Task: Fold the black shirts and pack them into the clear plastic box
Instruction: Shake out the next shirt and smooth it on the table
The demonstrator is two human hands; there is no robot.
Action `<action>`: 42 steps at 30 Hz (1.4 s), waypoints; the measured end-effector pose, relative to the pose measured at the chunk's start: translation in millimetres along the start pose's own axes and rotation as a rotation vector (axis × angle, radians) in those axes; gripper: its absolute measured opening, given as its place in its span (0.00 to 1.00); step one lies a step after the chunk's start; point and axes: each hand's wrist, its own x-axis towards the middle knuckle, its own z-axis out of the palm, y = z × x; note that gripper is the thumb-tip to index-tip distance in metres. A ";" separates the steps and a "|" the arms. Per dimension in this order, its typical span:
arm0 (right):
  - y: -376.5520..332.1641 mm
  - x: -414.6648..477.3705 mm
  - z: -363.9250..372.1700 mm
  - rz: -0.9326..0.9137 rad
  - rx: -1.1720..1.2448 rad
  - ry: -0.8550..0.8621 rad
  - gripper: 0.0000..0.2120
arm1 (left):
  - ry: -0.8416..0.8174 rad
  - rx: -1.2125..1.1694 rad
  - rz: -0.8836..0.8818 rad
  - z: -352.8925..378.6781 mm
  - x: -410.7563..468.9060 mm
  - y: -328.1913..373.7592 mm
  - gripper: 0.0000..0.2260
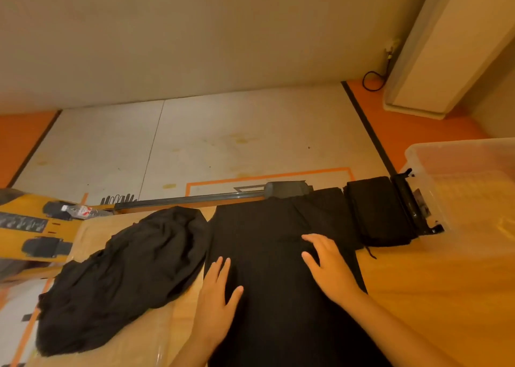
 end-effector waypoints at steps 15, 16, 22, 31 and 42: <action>98.5 -108.5 42.0 -0.139 -0.569 0.059 0.34 | 0.151 0.281 -0.102 52.9 -98.2 -36.8 0.30; 99.2 -113.9 39.5 -0.111 -0.542 0.096 0.32 | 0.211 0.222 -0.141 51.9 -104.5 -34.5 0.29; 123.9 -160.1 22.8 0.151 -0.318 0.290 0.22 | 0.508 -0.092 -0.593 62.0 -155.7 -32.0 0.15; 137.3 -183.4 22.0 0.100 -0.275 0.205 0.11 | 0.399 -0.540 -0.811 70.6 -160.2 -29.8 0.14; 123.9 -171.5 -1.5 0.305 0.311 0.077 0.08 | -0.174 -0.621 -0.720 34.1 -159.3 -35.6 0.11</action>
